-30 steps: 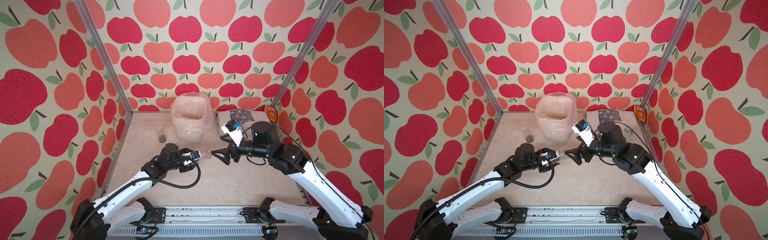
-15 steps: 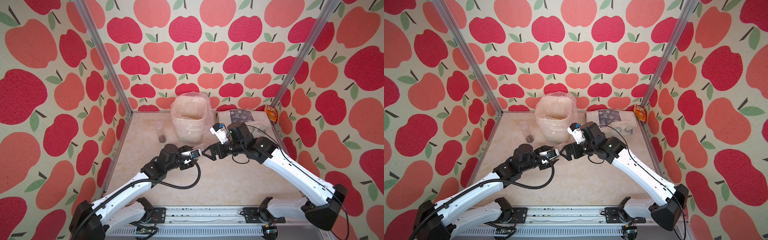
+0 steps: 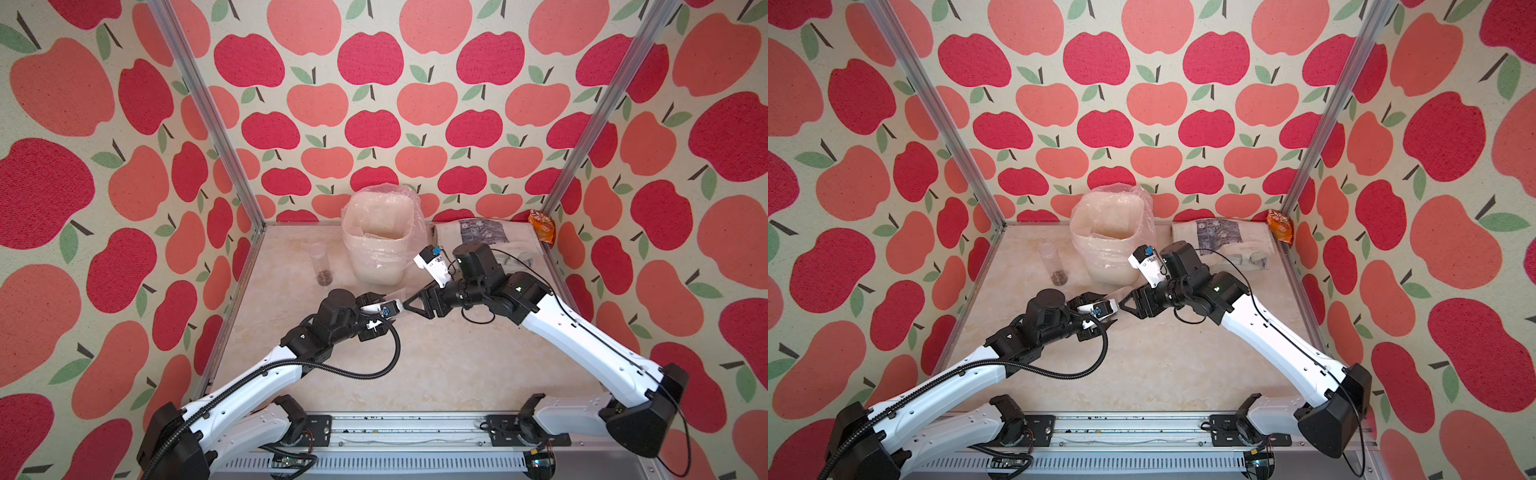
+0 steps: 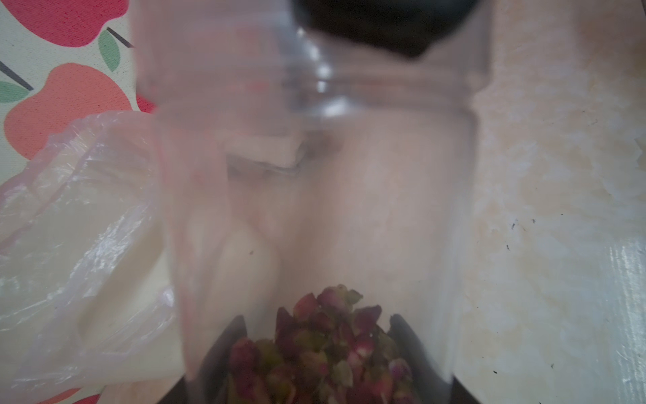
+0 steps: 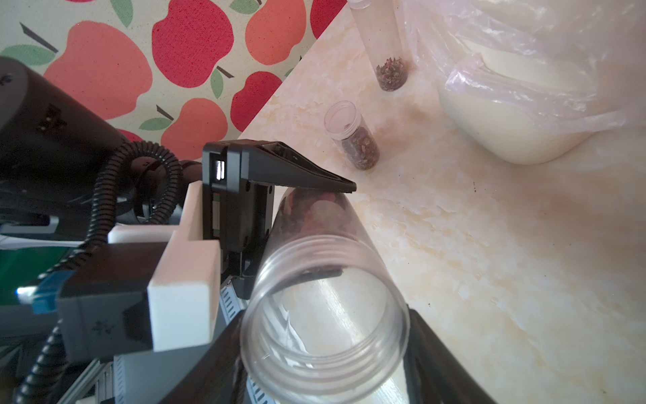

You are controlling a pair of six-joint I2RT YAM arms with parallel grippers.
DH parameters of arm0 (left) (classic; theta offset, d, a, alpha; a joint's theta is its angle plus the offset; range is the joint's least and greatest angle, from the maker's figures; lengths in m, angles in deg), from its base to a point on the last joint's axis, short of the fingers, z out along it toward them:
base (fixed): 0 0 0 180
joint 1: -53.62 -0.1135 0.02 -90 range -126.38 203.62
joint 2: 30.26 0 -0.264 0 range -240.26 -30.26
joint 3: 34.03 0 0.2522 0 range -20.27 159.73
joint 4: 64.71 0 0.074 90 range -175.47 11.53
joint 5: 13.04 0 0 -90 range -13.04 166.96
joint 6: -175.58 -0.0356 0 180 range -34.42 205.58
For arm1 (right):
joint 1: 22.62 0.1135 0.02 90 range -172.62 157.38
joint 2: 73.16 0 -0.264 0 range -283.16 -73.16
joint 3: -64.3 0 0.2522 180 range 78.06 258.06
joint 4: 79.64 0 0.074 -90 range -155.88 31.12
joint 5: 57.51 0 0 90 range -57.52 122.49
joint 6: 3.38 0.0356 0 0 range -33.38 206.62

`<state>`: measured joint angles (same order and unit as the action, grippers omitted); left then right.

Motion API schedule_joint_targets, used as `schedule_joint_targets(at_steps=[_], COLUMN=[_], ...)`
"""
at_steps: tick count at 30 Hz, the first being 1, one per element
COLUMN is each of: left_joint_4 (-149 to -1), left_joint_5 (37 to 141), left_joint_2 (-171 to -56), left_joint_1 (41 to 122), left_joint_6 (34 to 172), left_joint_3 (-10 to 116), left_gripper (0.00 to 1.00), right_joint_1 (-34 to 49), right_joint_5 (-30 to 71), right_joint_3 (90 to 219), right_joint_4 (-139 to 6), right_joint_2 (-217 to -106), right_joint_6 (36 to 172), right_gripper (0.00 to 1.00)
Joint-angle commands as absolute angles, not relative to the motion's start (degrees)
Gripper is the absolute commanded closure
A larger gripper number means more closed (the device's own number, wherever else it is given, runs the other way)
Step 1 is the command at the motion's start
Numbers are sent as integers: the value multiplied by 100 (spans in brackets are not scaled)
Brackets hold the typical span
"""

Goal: Empty the moldy dried flower tea in the jars
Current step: Unscrew the lid from the jar.

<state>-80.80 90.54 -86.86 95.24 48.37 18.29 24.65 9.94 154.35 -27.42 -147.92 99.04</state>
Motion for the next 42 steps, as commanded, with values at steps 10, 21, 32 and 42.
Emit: schedule_joint_targets(at_steps=[10, 21, 32, 42], left_joint_4=[-9834, -9236, -8340, -7958], left_joint_5=[13075, 12169, 10807, 9700], left_joint_2=[-8648, -8608, -8527, -8615], left_joint_1=[8904, 8919, 9027, 9337], left_joint_6=[5265, 5328, 5278, 4858], left_joint_3=[2452, 2244, 1978, 1945], left_gripper=[83, 83, 83, 83], right_joint_1=[3141, 3144, 3117, 2341], right_joint_5=[2322, 1926, 1701, 2038], right_joint_3=[16300, 16200, 15094, 15705], right_joint_4=[-849, -1262, -3465, -2640], right_joint_2=[-15081, -15071, -13470, -13973], right_joint_6=[4554, 5034, 8042, 11024], right_gripper=[74, 36, 1, 1])
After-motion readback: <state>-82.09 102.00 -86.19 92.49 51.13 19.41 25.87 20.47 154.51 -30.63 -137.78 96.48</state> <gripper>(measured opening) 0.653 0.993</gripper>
